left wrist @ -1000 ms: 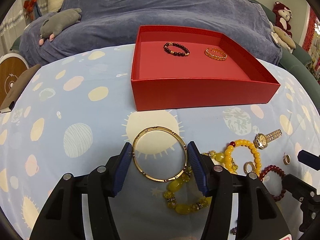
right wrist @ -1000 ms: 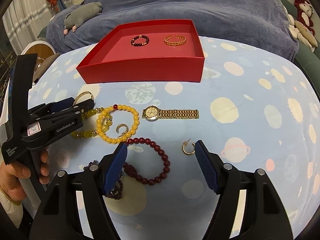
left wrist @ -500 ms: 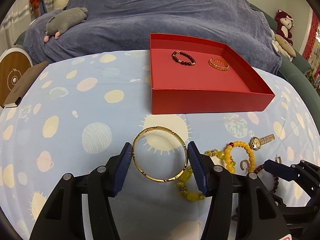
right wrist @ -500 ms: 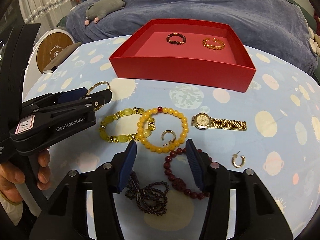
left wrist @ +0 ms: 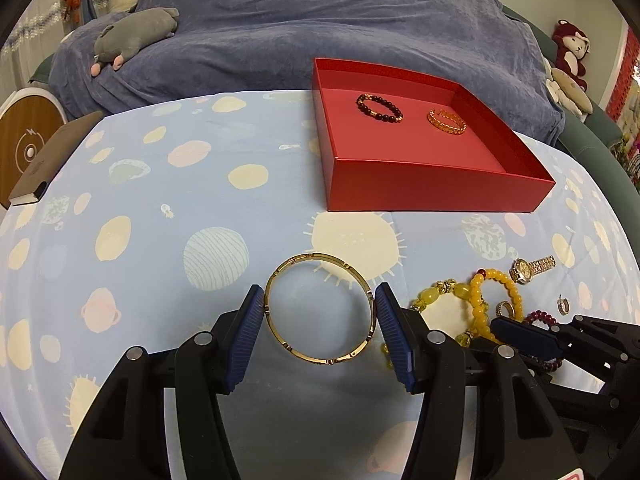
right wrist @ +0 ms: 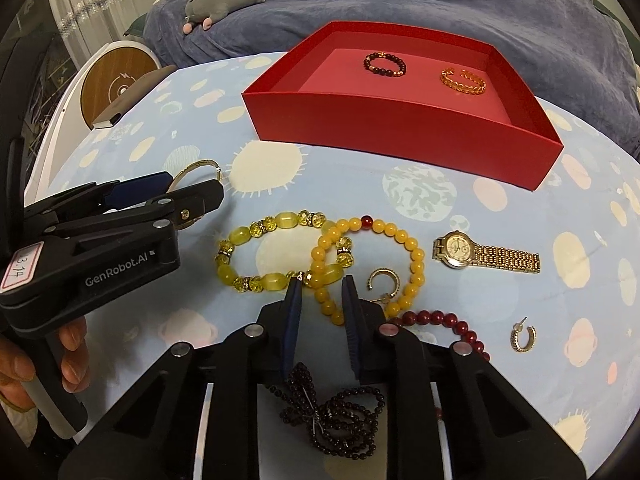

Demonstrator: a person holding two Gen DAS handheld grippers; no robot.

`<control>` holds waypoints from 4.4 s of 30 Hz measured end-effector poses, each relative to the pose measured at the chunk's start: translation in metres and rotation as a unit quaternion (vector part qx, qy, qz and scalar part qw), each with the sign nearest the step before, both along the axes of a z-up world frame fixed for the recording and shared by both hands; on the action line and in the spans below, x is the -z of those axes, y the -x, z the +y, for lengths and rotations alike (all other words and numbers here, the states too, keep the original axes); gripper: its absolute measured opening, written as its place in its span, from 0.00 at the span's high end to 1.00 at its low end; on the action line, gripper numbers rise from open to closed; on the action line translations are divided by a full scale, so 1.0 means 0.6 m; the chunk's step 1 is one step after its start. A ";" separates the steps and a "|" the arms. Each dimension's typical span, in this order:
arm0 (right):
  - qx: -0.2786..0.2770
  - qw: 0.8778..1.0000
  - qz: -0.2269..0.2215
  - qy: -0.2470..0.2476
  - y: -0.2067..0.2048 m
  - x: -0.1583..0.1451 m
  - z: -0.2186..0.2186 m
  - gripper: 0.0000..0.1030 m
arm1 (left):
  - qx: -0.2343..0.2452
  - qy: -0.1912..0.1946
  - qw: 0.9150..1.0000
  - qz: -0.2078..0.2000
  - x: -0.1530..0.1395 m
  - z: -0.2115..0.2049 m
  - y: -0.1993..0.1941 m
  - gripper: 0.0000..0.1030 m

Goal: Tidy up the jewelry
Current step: 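Grasp the thin gold bangle with the left tool while the right tool grasps the amber bead bracelet, then carry the bangle and amber bracelet into the red box and open both tools, then lift both open tools away from the red box, then grasp the yellow bead bracelet with the left tool while the right tool grasps the red bead bracelet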

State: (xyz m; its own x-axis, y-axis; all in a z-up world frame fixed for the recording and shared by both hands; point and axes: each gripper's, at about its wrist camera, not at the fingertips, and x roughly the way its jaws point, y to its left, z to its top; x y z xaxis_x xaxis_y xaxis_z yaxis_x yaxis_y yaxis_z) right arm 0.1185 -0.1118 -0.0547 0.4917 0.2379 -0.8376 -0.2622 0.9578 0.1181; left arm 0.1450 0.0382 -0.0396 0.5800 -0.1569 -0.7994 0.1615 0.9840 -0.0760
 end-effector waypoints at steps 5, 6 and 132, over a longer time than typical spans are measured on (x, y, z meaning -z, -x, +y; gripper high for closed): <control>-0.002 1.000 -0.007 0.008 0.005 0.000 -0.001 0.87 | 0.000 0.002 1.000 0.004 0.003 0.003 0.001 0.48; 0.000 1.000 -0.006 0.008 0.005 0.000 -0.003 0.90 | 0.001 0.002 1.000 0.004 0.003 0.004 0.001 0.48; 0.090 0.996 -0.003 -0.019 0.064 -0.005 -0.144 0.69 | 0.031 0.001 0.999 0.032 0.023 -0.070 0.017 0.40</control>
State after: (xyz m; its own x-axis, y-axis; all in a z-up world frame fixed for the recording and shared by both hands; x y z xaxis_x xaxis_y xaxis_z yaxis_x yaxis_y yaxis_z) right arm 0.0804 -0.1981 -0.0518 0.5346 0.1763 -0.8265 -0.0870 0.9843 0.1537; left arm 0.1350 -0.0041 -0.0537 0.5162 -0.1924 -0.8346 0.2160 0.9722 -0.0905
